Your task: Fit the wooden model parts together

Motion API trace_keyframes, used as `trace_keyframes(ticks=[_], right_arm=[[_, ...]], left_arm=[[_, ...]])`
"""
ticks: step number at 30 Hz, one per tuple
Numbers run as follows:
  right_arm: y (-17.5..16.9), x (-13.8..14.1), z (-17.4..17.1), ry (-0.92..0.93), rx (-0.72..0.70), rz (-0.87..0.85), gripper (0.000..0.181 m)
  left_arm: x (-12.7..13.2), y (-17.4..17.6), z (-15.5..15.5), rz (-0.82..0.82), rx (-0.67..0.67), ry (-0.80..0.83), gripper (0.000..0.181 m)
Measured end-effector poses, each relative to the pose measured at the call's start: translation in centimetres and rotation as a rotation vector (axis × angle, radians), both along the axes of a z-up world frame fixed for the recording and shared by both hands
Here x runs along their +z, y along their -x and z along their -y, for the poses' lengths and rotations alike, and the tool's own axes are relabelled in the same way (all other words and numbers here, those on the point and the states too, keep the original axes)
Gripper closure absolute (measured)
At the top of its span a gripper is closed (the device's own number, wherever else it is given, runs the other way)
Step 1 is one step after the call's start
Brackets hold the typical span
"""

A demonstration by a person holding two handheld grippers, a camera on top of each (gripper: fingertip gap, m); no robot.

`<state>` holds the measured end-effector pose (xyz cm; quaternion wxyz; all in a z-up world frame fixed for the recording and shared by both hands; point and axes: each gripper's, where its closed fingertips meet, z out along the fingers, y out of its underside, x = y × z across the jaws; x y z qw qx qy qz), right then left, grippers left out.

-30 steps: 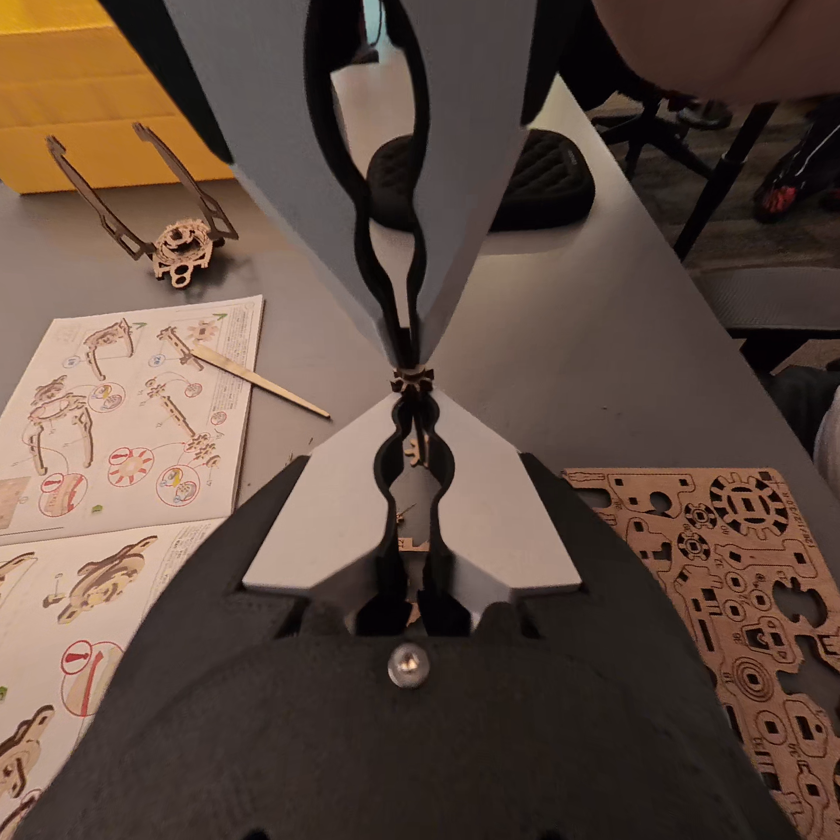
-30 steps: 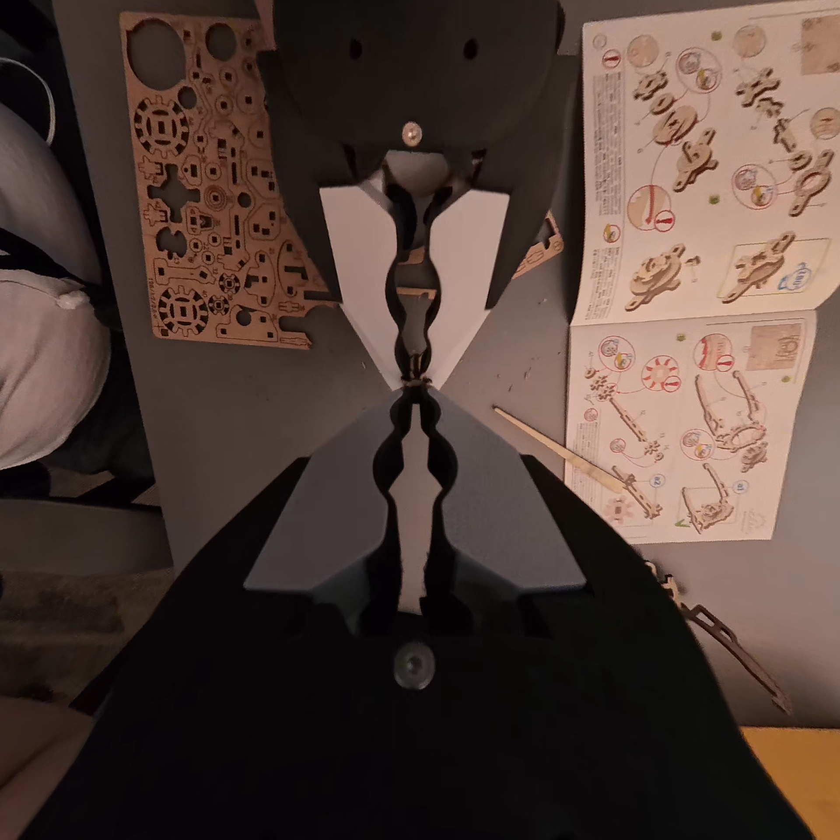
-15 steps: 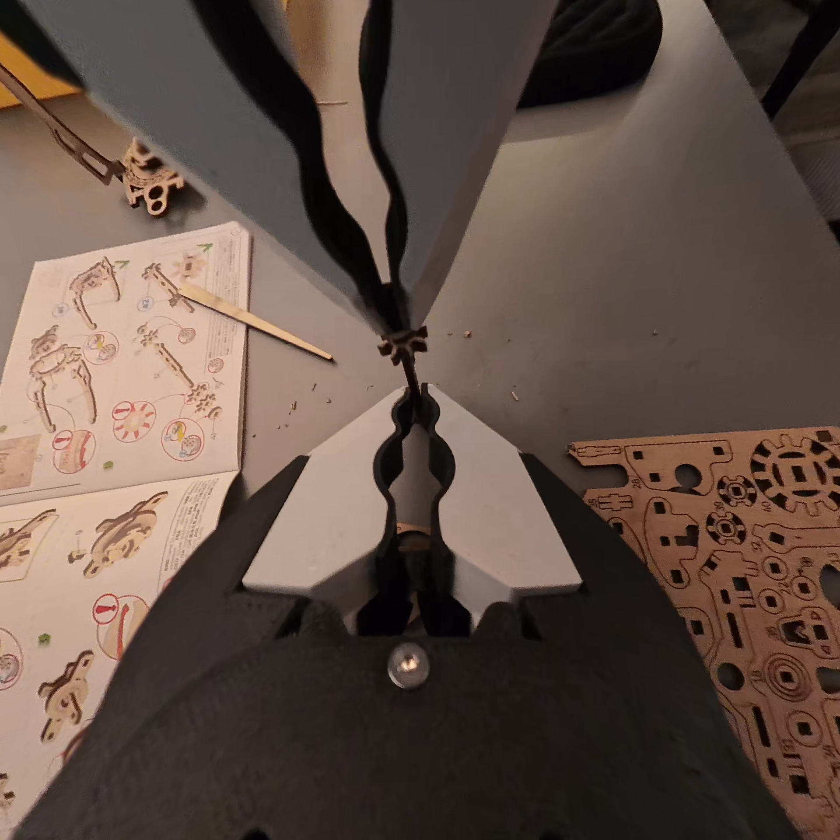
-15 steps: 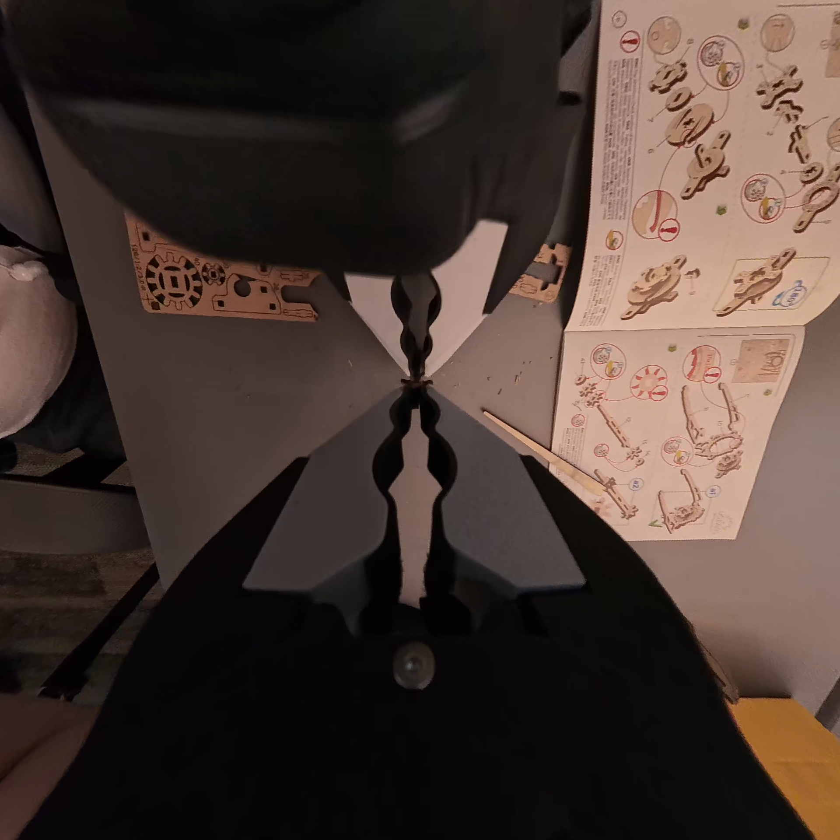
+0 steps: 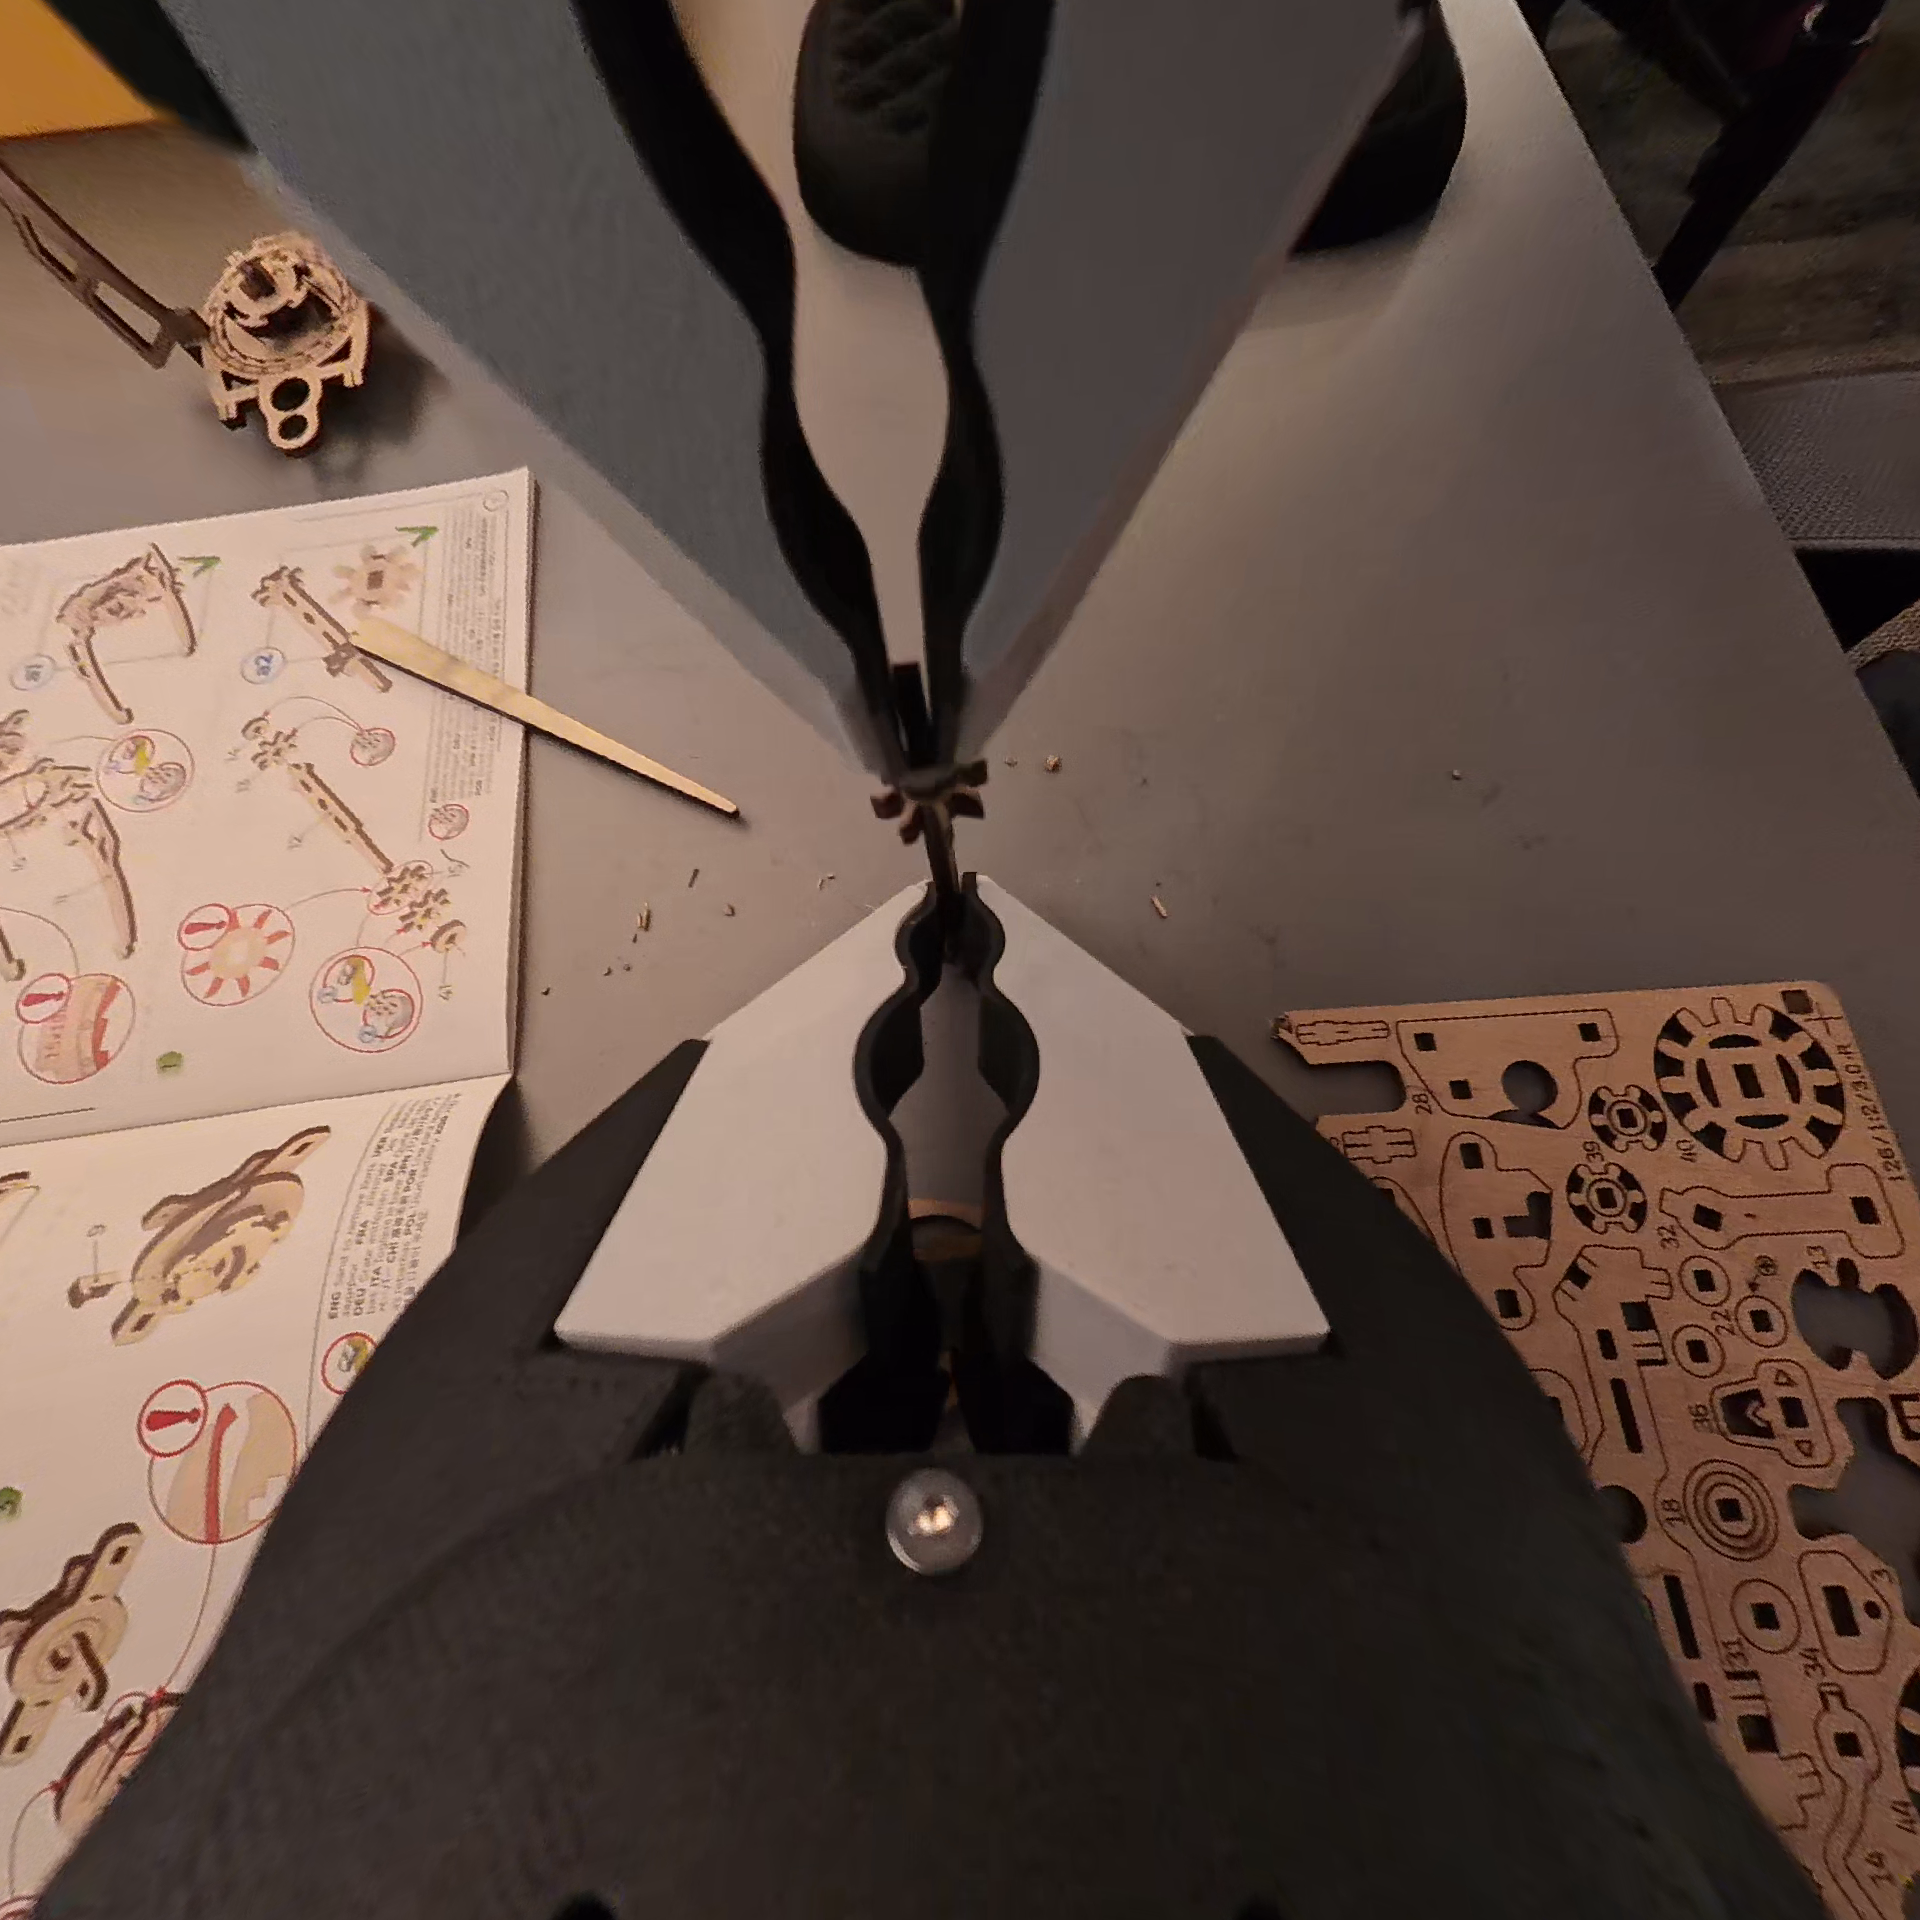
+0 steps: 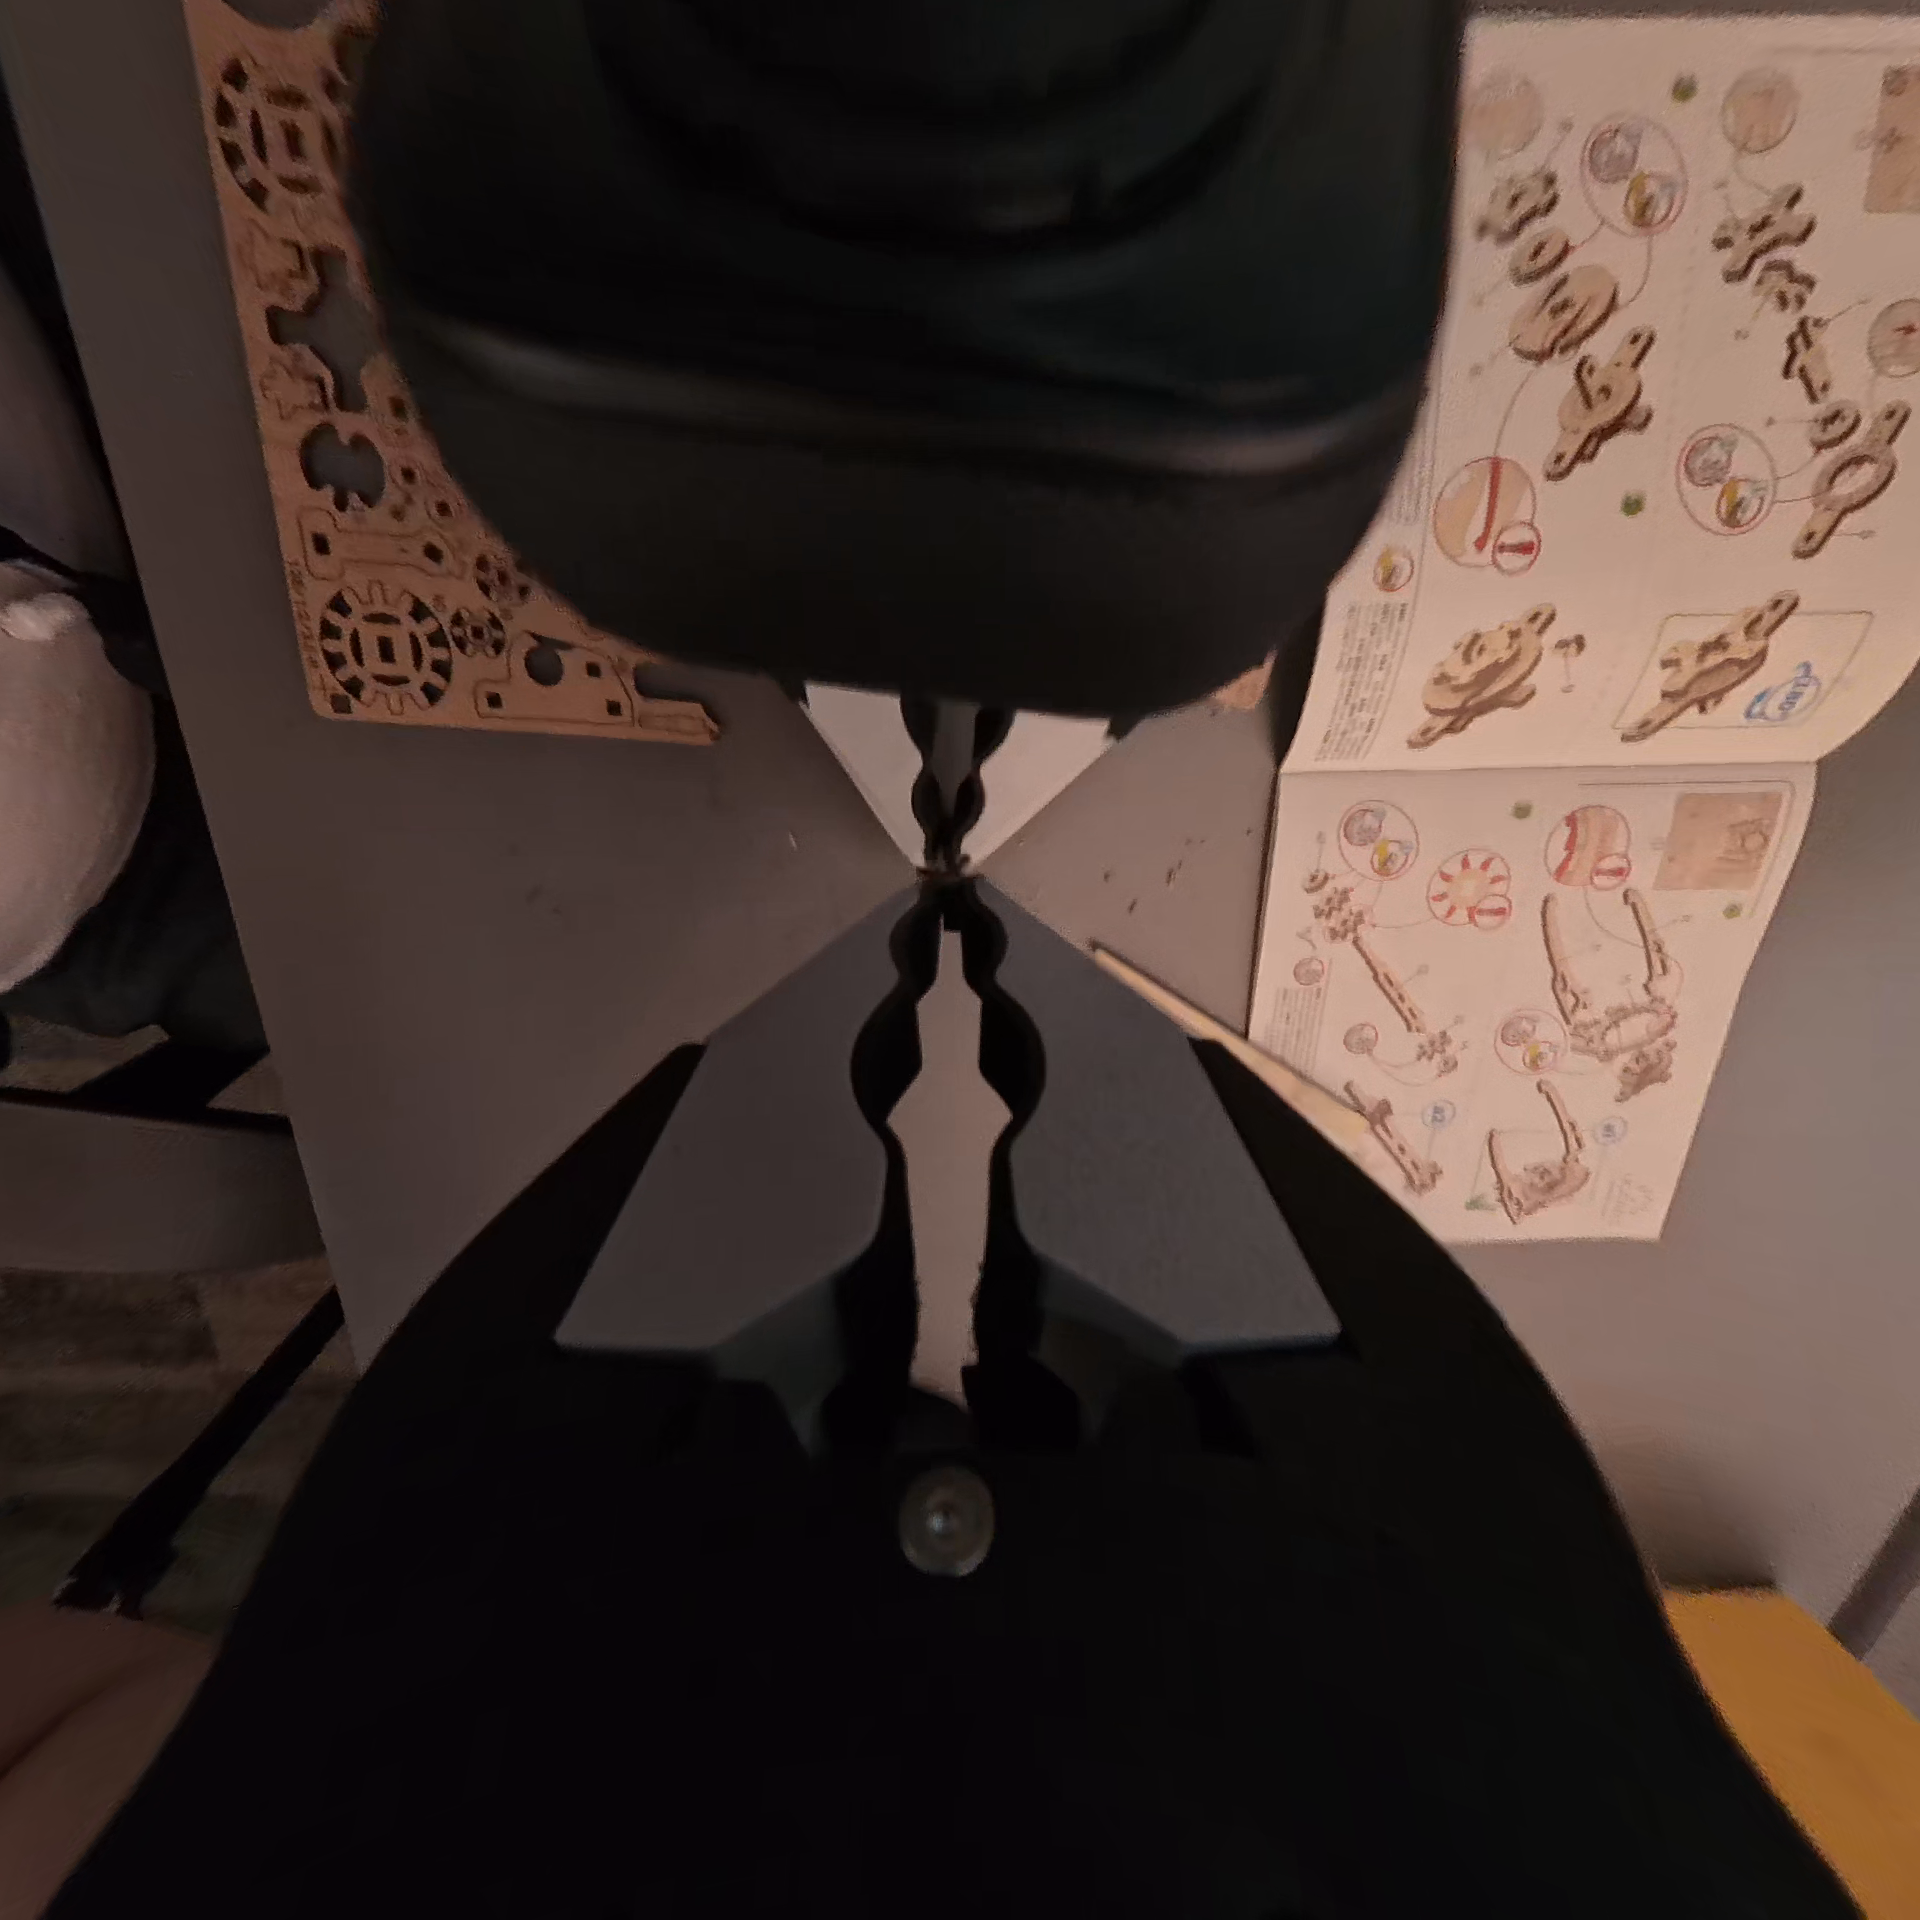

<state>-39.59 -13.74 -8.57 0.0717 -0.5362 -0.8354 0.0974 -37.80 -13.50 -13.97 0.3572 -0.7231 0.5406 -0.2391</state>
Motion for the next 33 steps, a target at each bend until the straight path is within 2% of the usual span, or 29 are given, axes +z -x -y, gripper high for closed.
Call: trace_keyframes(ticks=[7,13,16,21,25,29,33], right_arm=[[-0.6,0.0,-0.5,-0.079,0.005,0.043,0.179],[0.1,0.5,-0.1,-0.072,0.018,0.001,0.180],[-0.2,-0.1,-0.2,-0.068,0.015,0.039,0.179],[0.6,1.6,0.3,-0.026,0.011,-0.049,0.178],[-0.2,-0.1,-0.1,-0.046,0.011,0.031,0.175],[0.4,0.8,0.2,-0.029,0.009,-0.028,0.178],[0.3,0.2,0.2,-0.012,-0.004,-0.006,0.178]], left_arm=[[0.0,0.0,0.0,-0.002,0.001,-0.006,0.181],[0.0,0.1,0.0,0.001,0.002,-0.003,0.181],[0.0,0.1,0.0,-0.002,0.003,-0.008,0.181],[0.0,0.1,0.0,-0.002,0.002,-0.005,0.181],[0.0,0.1,0.0,-0.006,0.001,-0.012,0.181],[0.0,0.1,0.0,-0.006,0.001,-0.011,0.181],[0.0,0.1,0.0,-0.006,0.002,-0.009,0.181]])
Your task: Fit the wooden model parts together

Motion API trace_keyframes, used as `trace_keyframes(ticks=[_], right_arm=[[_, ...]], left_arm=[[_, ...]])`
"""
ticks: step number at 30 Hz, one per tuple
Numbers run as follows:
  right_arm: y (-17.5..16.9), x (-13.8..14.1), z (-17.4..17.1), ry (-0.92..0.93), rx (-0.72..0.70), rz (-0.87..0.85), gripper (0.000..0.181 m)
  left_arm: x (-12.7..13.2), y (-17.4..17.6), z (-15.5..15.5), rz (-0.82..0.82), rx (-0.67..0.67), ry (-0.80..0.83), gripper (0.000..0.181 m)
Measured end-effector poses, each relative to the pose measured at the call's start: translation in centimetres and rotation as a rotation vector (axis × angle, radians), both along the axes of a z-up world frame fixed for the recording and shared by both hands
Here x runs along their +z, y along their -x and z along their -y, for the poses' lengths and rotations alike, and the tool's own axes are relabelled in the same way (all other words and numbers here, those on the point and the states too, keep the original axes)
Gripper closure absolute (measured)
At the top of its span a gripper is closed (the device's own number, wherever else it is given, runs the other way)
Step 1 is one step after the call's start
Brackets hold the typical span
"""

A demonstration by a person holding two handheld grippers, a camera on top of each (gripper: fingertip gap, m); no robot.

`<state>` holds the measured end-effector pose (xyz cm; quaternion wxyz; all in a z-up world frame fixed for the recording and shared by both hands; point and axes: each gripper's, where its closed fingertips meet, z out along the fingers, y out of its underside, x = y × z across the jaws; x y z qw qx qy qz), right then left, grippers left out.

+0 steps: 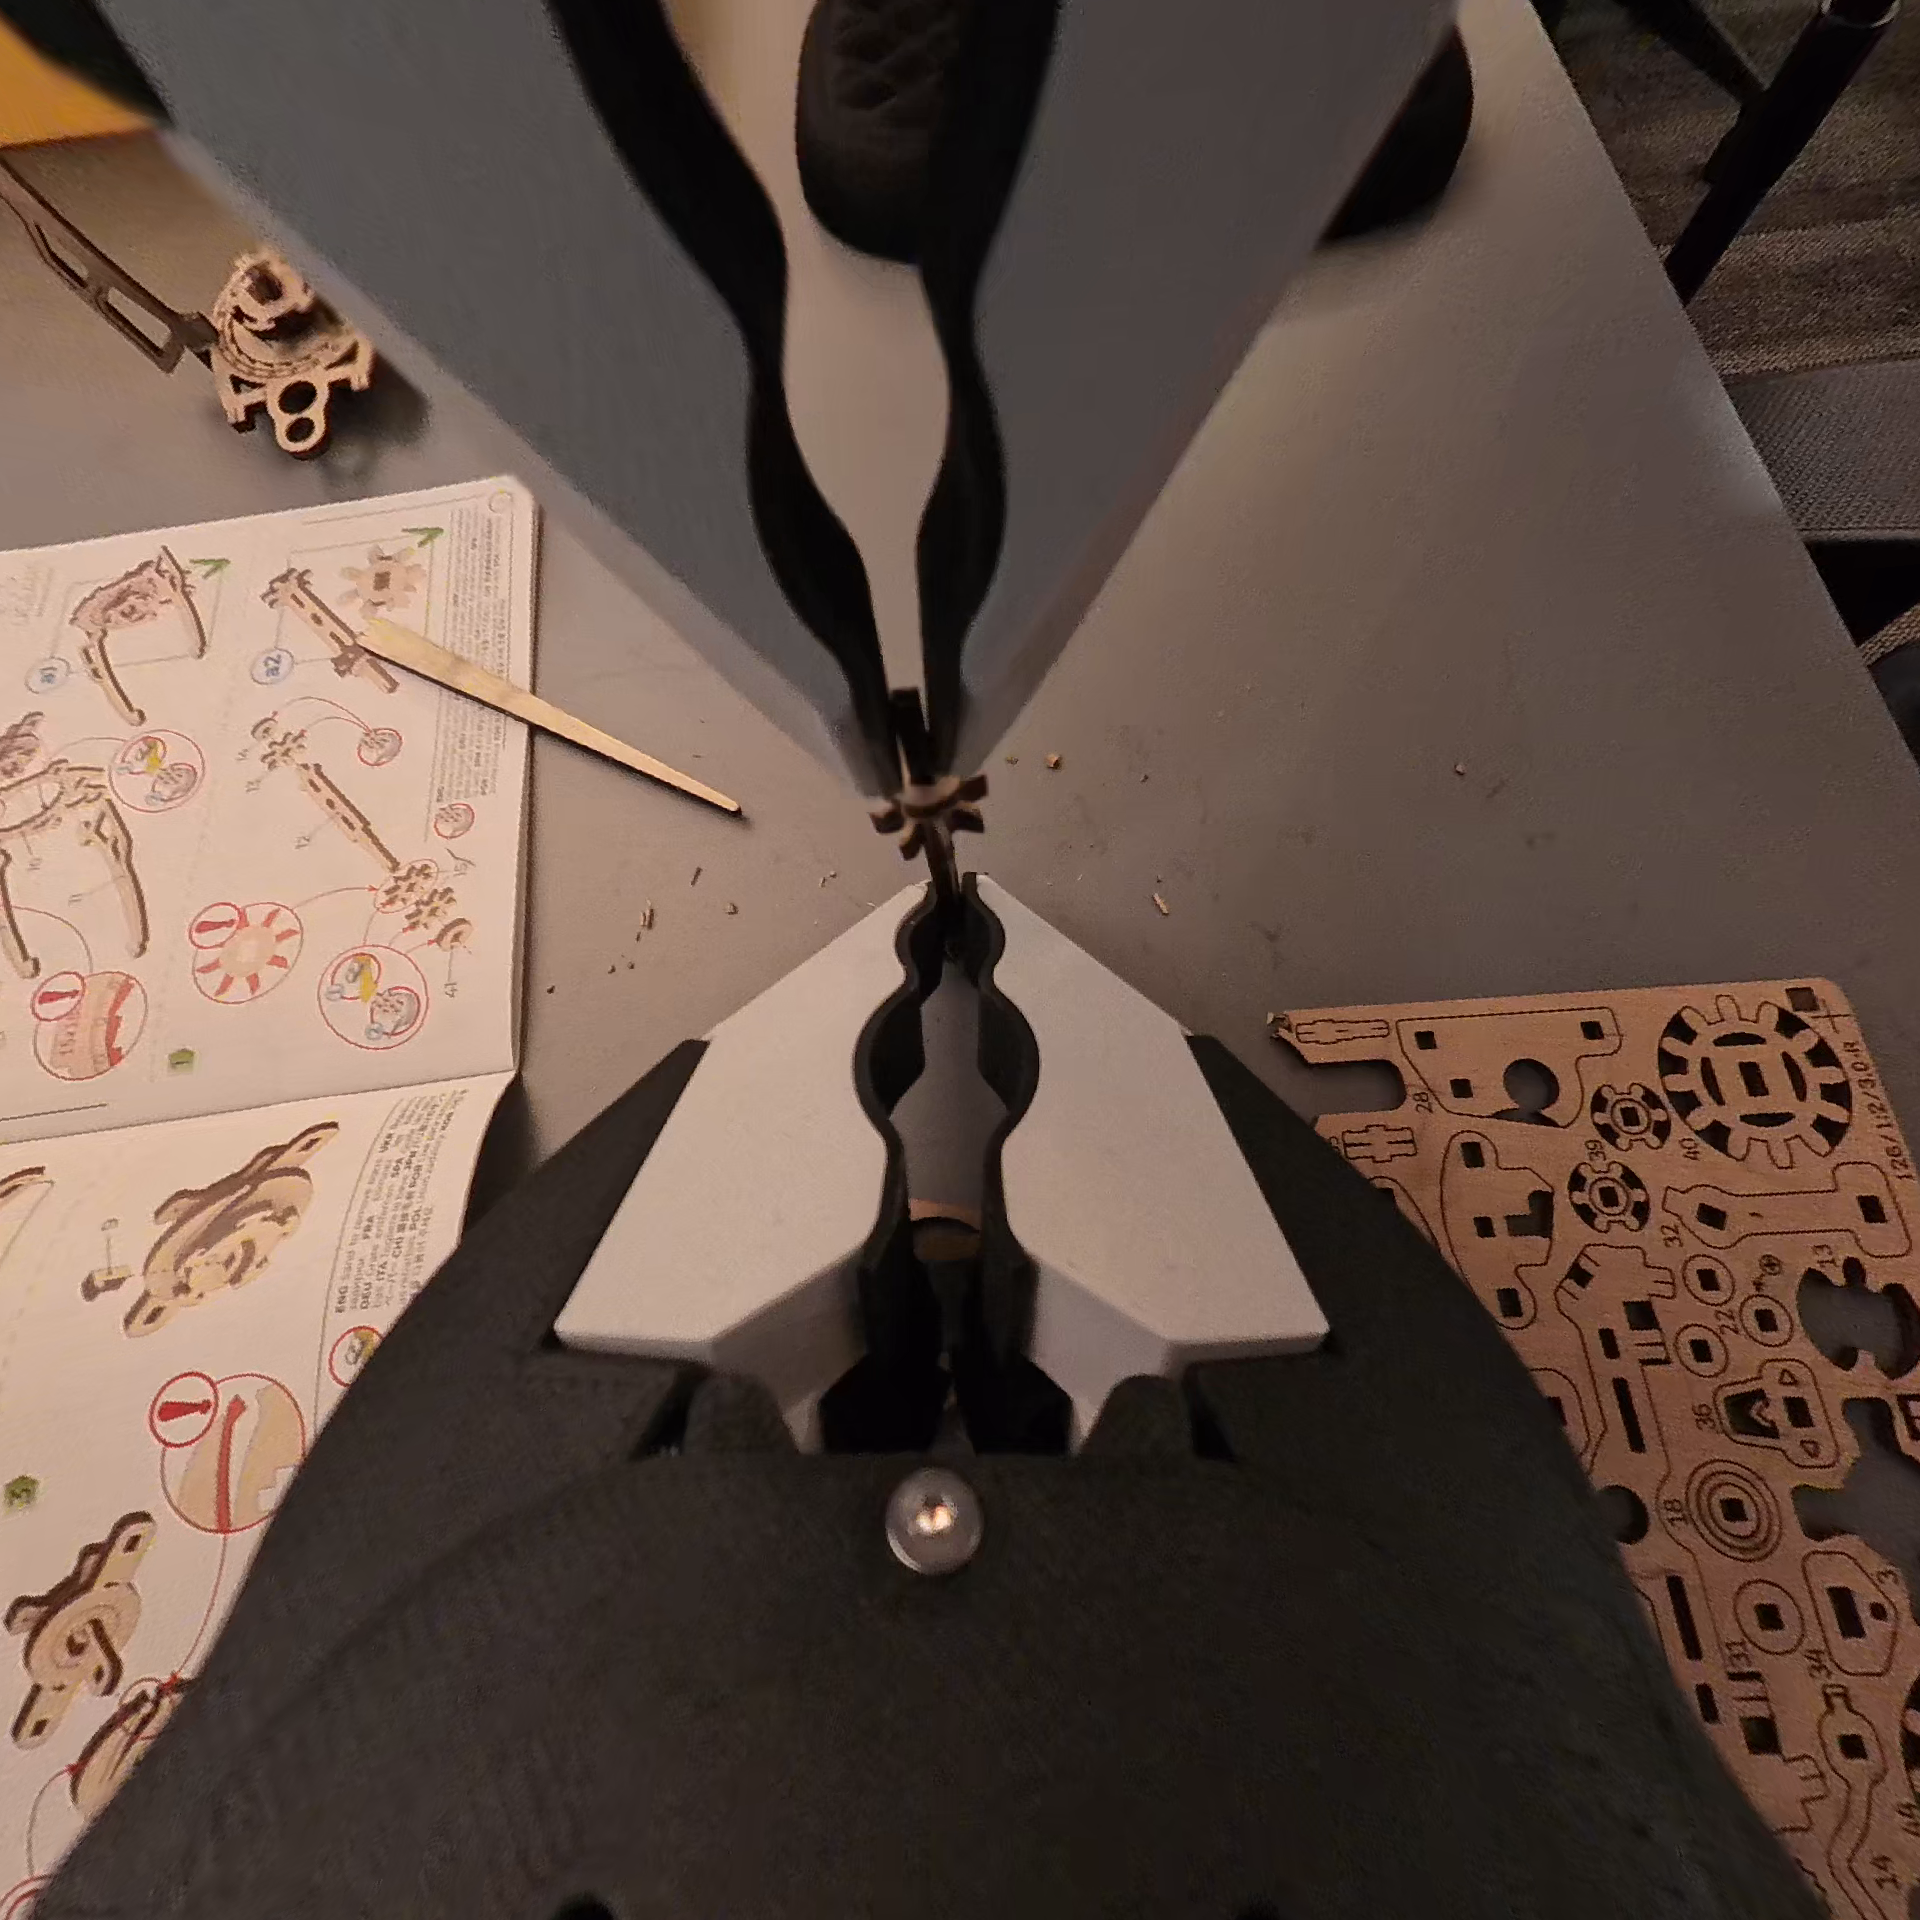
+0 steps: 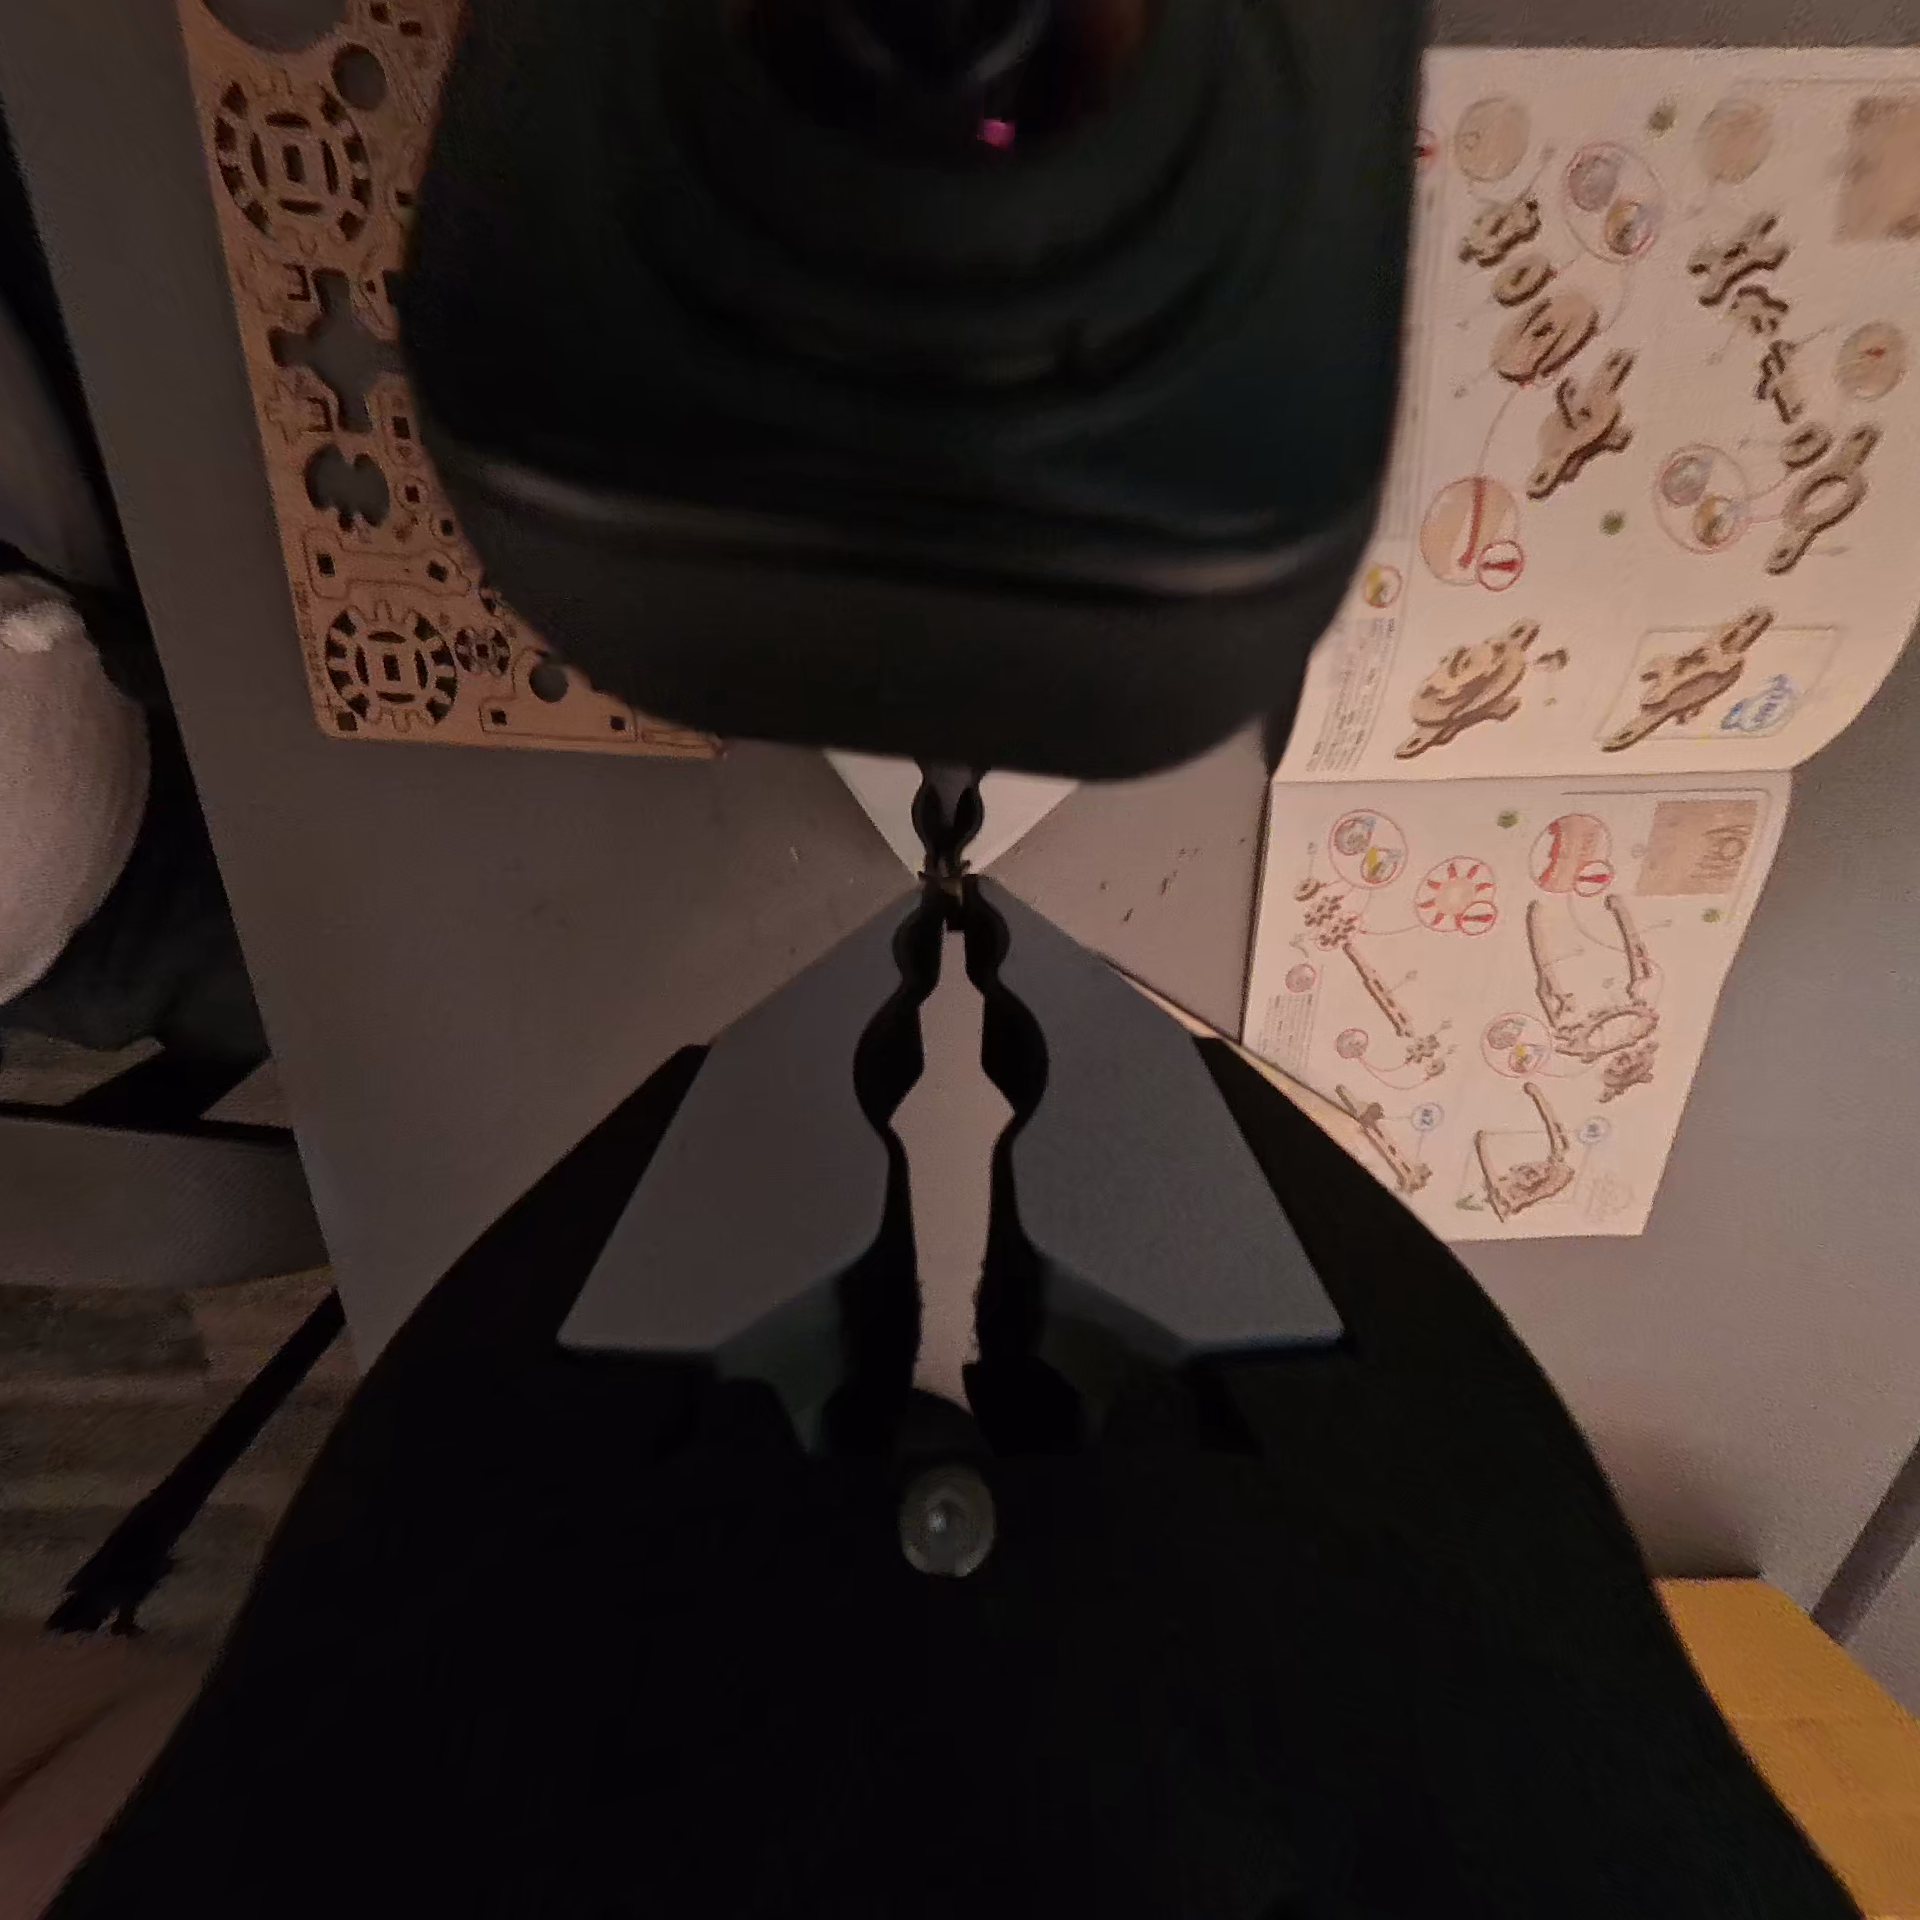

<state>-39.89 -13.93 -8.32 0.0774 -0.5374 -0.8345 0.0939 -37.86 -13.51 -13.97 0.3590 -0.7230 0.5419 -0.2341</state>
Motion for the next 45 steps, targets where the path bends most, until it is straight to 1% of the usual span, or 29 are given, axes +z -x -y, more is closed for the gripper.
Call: trace_keyframes(ticks=[2,3,4,6,8,10,14,16,17,19,21,23,25,28,30,34,38,40,43,45], right_arm=[[0.2,0.6,0.0,-0.004,0.000,-0.031,0.179],[0.5,0.4,0.1,0.006,0.000,-0.040,0.179],[0.3,-0.2,0.1,0.009,-0.008,-0.014,0.179],[0.0,-0.1,0.0,0.002,-0.011,0.004,0.179],[0.2,0.3,0.1,-0.011,0.004,-0.023,0.181],[0.0,-0.4,0.1,-0.005,-0.003,0.001,0.180],[-0.1,0.3,-0.1,-0.029,-0.001,-0.017,0.180],[-0.4,-0.5,-0.1,-0.020,-0.009,0.021,0.178],[-0.2,-0.3,0.0,-0.006,-0.021,0.010,0.180],[-0.6,0.0,-0.4,-0.054,-0.012,0.026,0.175],[-0.4,0.4,-0.2,-0.059,-0.006,0.007,0.178],[-0.9,-0.5,-0.4,-0.065,-0.012,0.058,0.178],[-0.7,0.2,-0.5,-0.078,-0.018,0.036,0.178],[-0.5,2.0,-0.2,-0.095,-0.011,-0.024,0.178],[-0.6,2.4,-0.2,-0.102,-0.018,-0.026,0.177],[-1.2,1.2,-0.3,-0.086,-0.029,0.017,0.172],[-1.1,-0.2,-0.5,-0.064,-0.036,0.031,0.174],[-1.3,-0.1,-0.6,-0.068,-0.037,0.035,0.174],[-0.9,0.9,-0.3,-0.050,-0.034,-0.016,0.178],[-0.7,0.2,-0.1,-0.018,-0.032,-0.005,0.181]], left_arm=[[0.0,0.0,0.0,0.002,0.003,0.005,0.181],[0.0,0.0,0.0,0.003,0.004,0.006,0.181],[0.0,0.0,0.0,0.001,0.004,0.006,0.181],[0.0,0.0,0.0,-0.001,0.002,0.002,0.181],[0.0,0.0,0.0,0.001,0.003,0.007,0.181],[0.0,0.0,0.0,0.001,0.004,0.010,0.181],[0.0,0.0,0.0,0.001,0.003,0.006,0.181],[0.0,0.0,0.0,0.001,0.004,0.007,0.181],[0.0,0.0,0.0,0.001,0.004,0.007,0.181],[0.0,-0.1,0.0,-0.002,0.003,0.003,0.181],[0.0,-0.1,0.1,-0.001,0.001,0.001,0.181],[-0.1,-0.1,0.1,-0.004,0.002,0.000,0.181],[-0.1,-0.1,0.1,-0.003,0.000,-0.001,0.181],[-0.1,-0.1,0.1,-0.004,0.000,-0.003,0.181],[0.0,-0.1,0.1,-0.003,0.001,-0.001,0.180],[0.0,-0.1,0.1,-0.004,0.000,-0.003,0.180],[0.0,-0.1,0.1,-0.005,0.000,-0.008,0.181],[0.0,-0.1,0.1,-0.004,0.001,-0.006,0.181],[0.0,-0.1,0.1,-0.002,0.001,0.000,0.181],[-0.1,-0.1,0.1,-0.003,0.001,-0.002,0.181]])
